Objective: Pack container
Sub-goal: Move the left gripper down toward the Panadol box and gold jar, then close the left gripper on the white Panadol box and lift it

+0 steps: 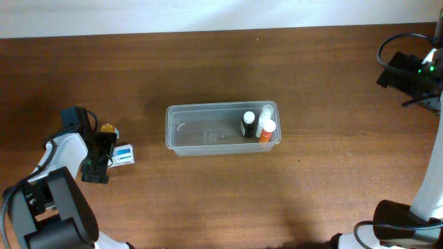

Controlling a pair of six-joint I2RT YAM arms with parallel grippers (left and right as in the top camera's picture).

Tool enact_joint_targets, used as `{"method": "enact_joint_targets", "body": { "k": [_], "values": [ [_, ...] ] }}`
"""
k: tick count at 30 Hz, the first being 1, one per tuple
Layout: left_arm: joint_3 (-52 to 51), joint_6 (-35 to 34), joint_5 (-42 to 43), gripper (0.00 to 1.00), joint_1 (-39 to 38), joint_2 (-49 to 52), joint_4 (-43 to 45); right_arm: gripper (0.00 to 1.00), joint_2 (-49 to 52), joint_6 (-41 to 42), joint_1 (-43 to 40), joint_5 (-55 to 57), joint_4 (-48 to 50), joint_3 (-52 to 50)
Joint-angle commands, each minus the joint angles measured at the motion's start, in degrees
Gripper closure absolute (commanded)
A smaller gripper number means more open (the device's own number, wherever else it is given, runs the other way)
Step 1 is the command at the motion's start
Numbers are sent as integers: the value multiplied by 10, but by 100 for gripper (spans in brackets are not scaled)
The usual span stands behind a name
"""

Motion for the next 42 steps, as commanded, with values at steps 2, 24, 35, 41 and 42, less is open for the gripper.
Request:
{"method": "enact_joint_targets", "body": {
  "k": [2,24,35,41,42],
  "values": [
    [-7,14,1,5,3,36,-2,2,2,5,-2,5,0,4],
    [-7,363,123,32,3,36,-12,2,2,5,-2,5,0,4],
    [-7,363,126,45,3,36,-32,1,2,5,-2,5,0,4],
    [-7,462,202,51,3,36,-34,2,2,5,-2,5,0,4],
    [-7,469,213,51,3,36,-34,2,2,5,-2,5,0,4]
  ]
}}
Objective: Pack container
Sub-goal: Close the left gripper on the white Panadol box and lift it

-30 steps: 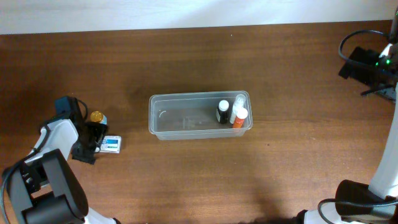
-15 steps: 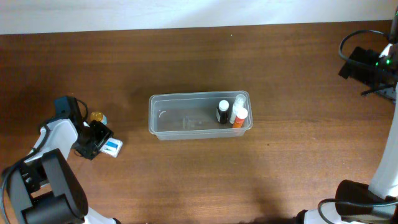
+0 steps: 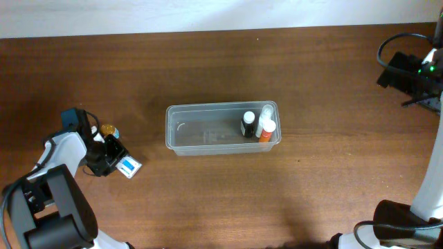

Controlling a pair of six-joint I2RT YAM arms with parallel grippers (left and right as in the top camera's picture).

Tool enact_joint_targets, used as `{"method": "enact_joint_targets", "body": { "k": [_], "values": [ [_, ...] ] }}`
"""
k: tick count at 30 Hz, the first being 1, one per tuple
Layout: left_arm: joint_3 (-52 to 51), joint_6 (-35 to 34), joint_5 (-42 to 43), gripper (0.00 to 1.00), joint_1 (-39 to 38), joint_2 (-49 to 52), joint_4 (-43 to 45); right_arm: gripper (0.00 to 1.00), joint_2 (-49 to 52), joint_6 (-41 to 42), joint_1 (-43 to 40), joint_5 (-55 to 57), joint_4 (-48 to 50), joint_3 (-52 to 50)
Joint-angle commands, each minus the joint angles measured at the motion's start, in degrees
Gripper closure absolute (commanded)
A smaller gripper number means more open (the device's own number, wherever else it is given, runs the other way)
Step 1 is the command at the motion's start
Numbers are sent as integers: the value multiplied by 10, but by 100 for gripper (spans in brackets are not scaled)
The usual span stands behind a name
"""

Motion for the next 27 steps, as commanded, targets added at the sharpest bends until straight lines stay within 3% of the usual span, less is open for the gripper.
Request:
{"method": "enact_joint_targets", "body": {
  "k": [1,5,15,27],
  "values": [
    [-14,68,78,52,0,25,-2,2,2,5,-2,5,0,4],
    [-11,132,166,52,0,25,-4,2,2,5,-2,5,0,4],
    [18,215,173,52,0,24,-56,2,2,5,-2,5,0,4],
    [166,219,162,52,-31,-16,-154,2,2,5,-2,5,0,4]
  ]
}}
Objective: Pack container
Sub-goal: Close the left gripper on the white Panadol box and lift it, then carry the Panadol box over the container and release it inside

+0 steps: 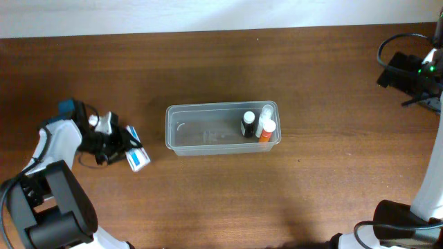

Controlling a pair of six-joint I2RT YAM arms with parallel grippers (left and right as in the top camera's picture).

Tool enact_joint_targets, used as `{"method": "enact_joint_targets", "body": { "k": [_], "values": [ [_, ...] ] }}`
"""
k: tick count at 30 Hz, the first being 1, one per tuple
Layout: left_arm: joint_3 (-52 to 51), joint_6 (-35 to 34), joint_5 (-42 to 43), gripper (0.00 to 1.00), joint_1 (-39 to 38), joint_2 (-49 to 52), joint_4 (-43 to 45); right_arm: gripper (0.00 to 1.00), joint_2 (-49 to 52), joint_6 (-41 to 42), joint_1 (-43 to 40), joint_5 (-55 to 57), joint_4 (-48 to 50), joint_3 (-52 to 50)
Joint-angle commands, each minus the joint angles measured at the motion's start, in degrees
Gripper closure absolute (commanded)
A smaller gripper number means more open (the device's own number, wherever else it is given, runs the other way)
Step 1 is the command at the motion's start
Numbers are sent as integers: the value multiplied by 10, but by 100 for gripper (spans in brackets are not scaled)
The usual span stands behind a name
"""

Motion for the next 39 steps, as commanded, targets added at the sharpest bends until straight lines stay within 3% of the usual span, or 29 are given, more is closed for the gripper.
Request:
{"method": "enact_joint_targets", "body": {
  "k": [1,6,12,18,21,27,35,39],
  "values": [
    [69,18,4,52,-27,-40,-23,2,2,5,-2,5,0,4],
    [140,68,0,52,-91,-77,-46,1,2,5,-2,5,0,4],
    [183,86,-154,52,-211,-115,-49,2,2,5,-2,5,0,4],
    [185,191,-263,52,-325,-116,-45,2,2,5,-2,5,0,4],
    [185,240,-277,57,-367,-116,-35,2,2,5,-2,5,0,4],
    [185,304,-282,56,-412,-116,-10,2,2,5,-2,5,0,4],
    [183,425,-275,56,-419,-116,-10,2,2,5,-2,5,0,4],
    [183,490,-226,54,-419,-115,-11,2,2,5,-2,5,0,4]
  ]
}}
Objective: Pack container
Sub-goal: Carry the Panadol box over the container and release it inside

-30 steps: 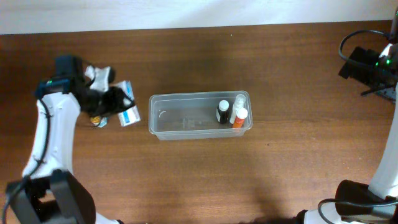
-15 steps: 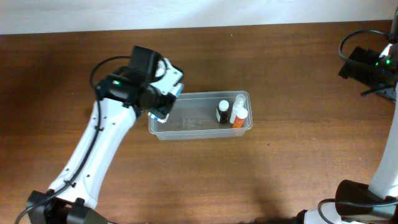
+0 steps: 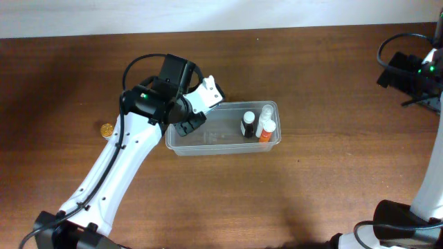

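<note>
The clear plastic container (image 3: 221, 128) lies in the middle of the table. At its right end stand a black bottle (image 3: 248, 124), a white bottle (image 3: 266, 113) and an orange-capped tube (image 3: 267, 130). My left gripper (image 3: 199, 105) hangs over the container's left back corner, shut on a small white and blue box (image 3: 210, 90) that sticks out over the back rim. A small gold round thing (image 3: 106, 128) lies on the table at the left. My right gripper (image 3: 396, 70) sits at the far right back, its jaws too small to read.
The container's left half holds nothing beneath the held box. The left arm (image 3: 118, 173) stretches diagonally from the front left edge to the container. Cables and the right arm's base (image 3: 401, 220) occupy the right edge.
My left gripper has moved from the table's left side to above the container's left back corner, carrying the white and blue box. The gold thing stays on the table.
My left gripper was at the far left beside the box and the gold thing. Then it was down on the box, and then the box was tilted in its grip. Now the box hangs over the container. The right arm has kept still.
</note>
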Controlling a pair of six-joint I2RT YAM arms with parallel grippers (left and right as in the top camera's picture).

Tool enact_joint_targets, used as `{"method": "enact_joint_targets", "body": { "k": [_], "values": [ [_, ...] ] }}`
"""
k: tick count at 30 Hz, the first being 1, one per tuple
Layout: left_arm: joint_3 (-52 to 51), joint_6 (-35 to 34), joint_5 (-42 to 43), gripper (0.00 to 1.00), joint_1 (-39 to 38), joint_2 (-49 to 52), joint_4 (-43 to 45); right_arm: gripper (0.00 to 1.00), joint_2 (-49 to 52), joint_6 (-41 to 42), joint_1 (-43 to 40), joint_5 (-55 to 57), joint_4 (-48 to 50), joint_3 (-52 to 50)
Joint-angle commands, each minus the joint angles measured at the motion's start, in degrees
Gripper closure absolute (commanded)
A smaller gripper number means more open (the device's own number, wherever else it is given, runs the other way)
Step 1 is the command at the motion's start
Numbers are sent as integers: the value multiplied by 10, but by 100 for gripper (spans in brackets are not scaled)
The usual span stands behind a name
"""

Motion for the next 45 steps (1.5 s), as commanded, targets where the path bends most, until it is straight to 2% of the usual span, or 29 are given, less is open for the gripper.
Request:
{"method": "enact_joint_targets", "body": {
  "k": [1,7,18,22,29,41,45],
  "values": [
    [6,110,50,54,-1,-3,1,2,2,5,-2,5,0,4],
    [6,174,52,53,-1,12,1,2,2,5,-2,5,0,4],
    [6,174,90,52,-2,86,-10,2,2,5,-2,5,0,4],
    [6,177,88,46,-1,109,-21,2,2,5,-2,5,0,4],
    [6,237,87,47,-1,148,-26,2,2,5,-2,5,0,4],
    [28,226,83,47,-1,159,-12,2,2,5,-2,5,0,4],
    [68,156,83,46,-1,157,-15,2,2,5,-2,5,0,4]
  ]
}}
